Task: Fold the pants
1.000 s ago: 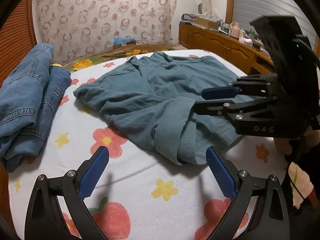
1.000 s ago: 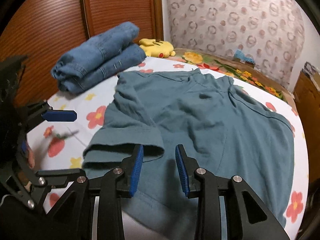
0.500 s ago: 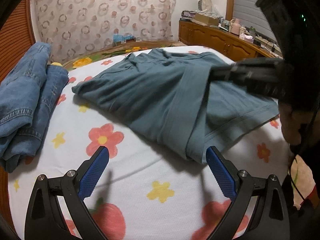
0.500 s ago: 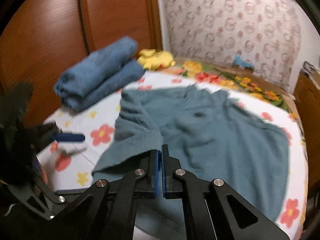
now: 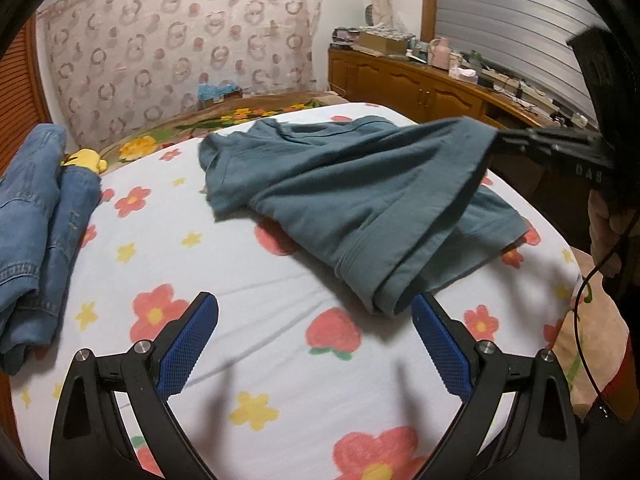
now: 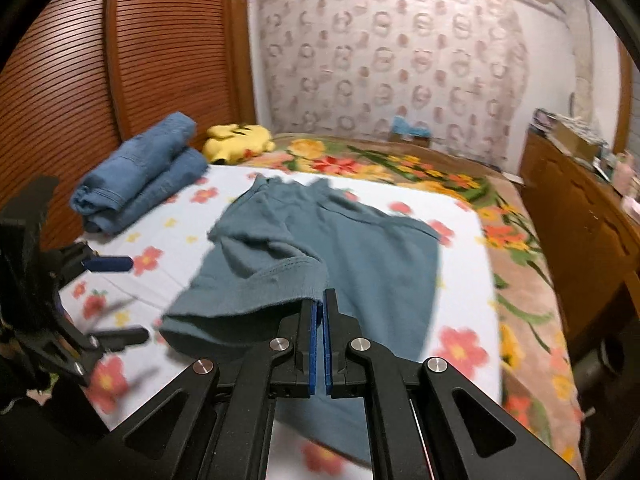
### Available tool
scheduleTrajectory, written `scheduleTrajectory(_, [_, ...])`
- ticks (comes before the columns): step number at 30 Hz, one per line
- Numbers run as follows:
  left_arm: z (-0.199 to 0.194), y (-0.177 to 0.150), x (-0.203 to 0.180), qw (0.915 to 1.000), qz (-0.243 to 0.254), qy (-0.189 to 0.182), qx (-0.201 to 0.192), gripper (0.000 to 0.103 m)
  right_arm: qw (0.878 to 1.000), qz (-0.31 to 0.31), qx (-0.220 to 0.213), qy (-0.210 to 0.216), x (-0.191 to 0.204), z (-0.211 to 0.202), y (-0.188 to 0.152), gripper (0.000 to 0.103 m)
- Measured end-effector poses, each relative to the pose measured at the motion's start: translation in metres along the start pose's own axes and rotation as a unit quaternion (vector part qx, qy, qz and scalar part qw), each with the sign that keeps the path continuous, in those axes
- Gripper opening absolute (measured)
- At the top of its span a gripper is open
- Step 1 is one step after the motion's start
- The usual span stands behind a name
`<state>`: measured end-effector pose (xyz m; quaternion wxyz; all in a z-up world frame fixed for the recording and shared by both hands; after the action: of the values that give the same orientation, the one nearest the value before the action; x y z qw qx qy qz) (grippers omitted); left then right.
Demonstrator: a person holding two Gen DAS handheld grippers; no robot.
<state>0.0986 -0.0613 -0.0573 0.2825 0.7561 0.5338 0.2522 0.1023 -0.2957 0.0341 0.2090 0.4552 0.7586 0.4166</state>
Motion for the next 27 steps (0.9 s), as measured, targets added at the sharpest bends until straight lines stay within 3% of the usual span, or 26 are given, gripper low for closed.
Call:
scheduleTrajectory(7, [0.008,0.007,-0.016,0.9995,0.013,-0.026,0.007,0.088,0.999,0.032,0.010,-0.029,-0.014,-0.030,-0.036,0.002])
scheduleTrajectory(14, [0.015,0.008,-0.036,0.9976,0.045,-0.048,0.020,0.084,0.998,0.050,0.029,-0.033,0.002,-0.017,-0.030,0.002])
scheduleTrajectory(19, [0.025,0.006,-0.041,0.9965,0.057,-0.046,0.040,0.067,0.997,0.058,0.033,-0.034,0.004,-0.016,-0.023,0.002])
scheduleTrajectory(22, [0.025,0.007,-0.041,0.9964,0.052,-0.053,0.041,0.063,0.997,0.063,0.034,-0.032,0.003,-0.017,-0.023,0.002])
scheduleTrajectory(27, [0.024,0.008,-0.045,0.9963,0.052,-0.058,0.036,0.055,0.997,0.051,0.047,-0.040,-0.008,-0.005,-0.027,0.012])
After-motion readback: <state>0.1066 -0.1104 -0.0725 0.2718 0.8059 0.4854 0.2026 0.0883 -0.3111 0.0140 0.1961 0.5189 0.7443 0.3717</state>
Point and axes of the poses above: each gripper's, at about its wrist camera, not at the fingertips, and z roughly the way its jaws point, x to its left, y to its top, the point moved 1 cm from there along z, roughly the way its jaws point, and after that the axes turned 7 degrees about y, right-handed, at the moved point
